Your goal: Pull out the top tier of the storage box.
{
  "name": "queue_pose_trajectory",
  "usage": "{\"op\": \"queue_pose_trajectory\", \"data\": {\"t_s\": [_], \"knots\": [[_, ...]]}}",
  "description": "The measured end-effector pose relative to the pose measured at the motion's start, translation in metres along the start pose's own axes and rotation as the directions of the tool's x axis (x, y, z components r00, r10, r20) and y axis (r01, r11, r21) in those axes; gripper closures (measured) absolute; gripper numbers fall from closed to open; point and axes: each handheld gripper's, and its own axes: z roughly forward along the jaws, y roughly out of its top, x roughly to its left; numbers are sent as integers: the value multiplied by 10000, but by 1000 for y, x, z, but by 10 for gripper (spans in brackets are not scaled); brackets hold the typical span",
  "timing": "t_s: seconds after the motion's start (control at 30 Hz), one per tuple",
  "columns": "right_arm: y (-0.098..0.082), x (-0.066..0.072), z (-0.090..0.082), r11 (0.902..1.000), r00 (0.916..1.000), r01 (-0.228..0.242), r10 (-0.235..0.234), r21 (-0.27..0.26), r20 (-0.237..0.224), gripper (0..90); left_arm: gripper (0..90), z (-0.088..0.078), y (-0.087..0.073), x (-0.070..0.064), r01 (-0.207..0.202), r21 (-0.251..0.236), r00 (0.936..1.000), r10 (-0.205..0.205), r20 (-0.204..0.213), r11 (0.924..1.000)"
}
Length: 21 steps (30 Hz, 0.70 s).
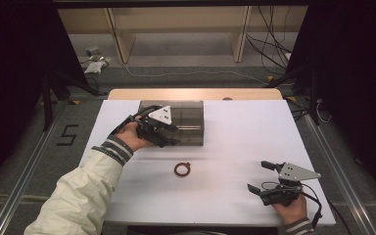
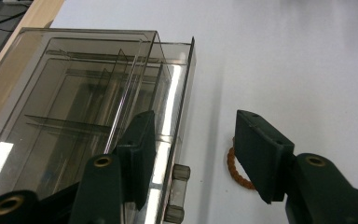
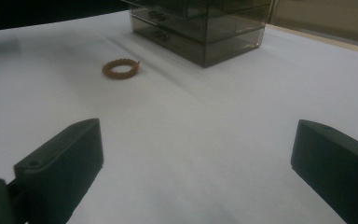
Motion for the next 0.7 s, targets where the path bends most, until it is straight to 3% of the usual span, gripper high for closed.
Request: {"op": "queue_pose_trajectory", "data": {"t_s": [0.7], "knots": [[0, 0, 0, 10000, 10000, 14, -14, -21, 44, 34, 573, 12, -4, 2, -26, 1236, 9990, 82, -449, 9923]]}}
